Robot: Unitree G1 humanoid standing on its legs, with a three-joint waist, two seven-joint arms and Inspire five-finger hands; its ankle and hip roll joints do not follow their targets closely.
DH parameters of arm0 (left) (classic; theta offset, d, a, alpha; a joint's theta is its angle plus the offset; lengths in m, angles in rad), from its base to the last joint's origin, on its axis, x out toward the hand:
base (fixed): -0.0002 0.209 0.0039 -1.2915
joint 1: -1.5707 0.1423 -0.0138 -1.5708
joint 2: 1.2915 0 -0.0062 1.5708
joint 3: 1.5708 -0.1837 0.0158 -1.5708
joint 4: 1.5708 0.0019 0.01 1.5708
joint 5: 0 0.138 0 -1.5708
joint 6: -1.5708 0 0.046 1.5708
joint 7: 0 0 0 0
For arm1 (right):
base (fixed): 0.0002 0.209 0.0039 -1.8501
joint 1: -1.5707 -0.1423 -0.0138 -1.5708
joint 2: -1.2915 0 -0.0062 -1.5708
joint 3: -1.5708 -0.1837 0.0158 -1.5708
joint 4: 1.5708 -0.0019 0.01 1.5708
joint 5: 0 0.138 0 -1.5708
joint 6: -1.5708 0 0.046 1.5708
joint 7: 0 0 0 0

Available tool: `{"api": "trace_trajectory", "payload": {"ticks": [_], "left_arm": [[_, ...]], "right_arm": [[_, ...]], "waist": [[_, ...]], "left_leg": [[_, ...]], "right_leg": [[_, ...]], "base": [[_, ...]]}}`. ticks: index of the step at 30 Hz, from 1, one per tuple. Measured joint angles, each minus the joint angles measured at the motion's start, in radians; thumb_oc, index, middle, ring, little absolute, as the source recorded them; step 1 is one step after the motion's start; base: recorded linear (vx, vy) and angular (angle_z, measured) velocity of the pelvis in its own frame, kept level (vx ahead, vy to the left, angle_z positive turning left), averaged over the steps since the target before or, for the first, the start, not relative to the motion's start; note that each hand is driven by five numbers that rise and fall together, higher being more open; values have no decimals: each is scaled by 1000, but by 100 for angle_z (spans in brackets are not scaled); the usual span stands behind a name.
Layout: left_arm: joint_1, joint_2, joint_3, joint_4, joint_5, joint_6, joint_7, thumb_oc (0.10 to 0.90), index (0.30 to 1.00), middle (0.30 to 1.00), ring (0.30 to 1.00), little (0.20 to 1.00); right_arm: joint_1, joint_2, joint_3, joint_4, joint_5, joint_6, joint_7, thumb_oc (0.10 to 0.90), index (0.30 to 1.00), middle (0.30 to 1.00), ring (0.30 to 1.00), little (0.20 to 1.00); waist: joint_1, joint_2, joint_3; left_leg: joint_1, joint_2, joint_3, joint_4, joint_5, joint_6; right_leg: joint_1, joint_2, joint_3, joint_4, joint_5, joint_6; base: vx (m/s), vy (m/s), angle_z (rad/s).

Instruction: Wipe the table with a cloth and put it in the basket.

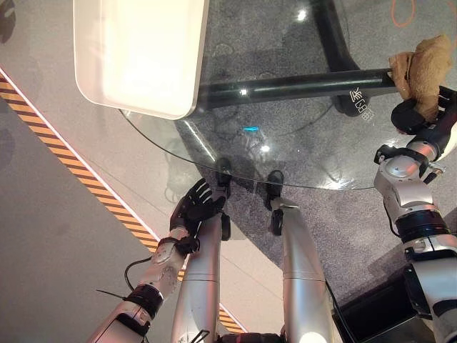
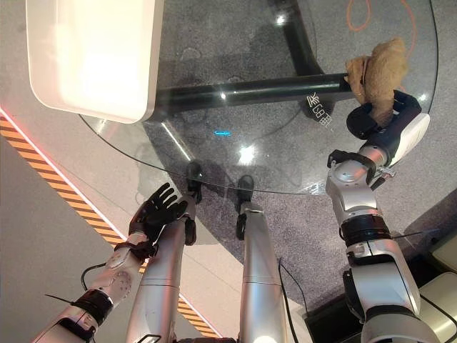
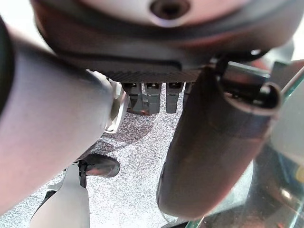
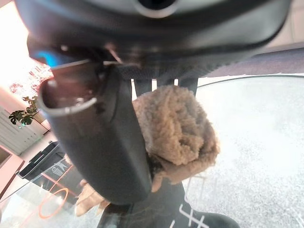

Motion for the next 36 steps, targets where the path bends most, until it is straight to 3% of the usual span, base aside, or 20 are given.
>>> {"api": "trace_trajectory", "payload": {"ticks": [20, 26, 36], "left_arm": [[0, -18, 4, 0, 0, 0, 3, 800, 900, 900, 900, 900], [-1, -25, 6, 8, 0, 0, 3, 800, 900, 900, 900, 900], [2, -38, 31, 18, 1, 7, -4, 800, 900, 900, 900, 900]], "right_arm": [[32, 46, -18, -112, -40, 7, 0, 100, 300, 300, 300, 200], [35, 71, -4, -165, -119, 51, 18, 100, 300, 300, 300, 200], [25, 72, 7, -220, -213, 128, 199, 100, 300, 300, 300, 200]], "waist": [[12, 10, 1], [10, 20, 1], [10, 22, 0]], "left_leg": [[1, 1, -1, 0, -1, 1], [1, 2, -6, 0, 0, 0], [13, 10, -17, -5, -1, -2]], "right_leg": [[4, 3, -2, -2, 1, -1], [11, 4, -14, -8, 1, -1], [31, 11, -26, -14, 6, -6]], "base": [[3, 47, 0], [-4, 24, 2], [0, -3, 0]]}}
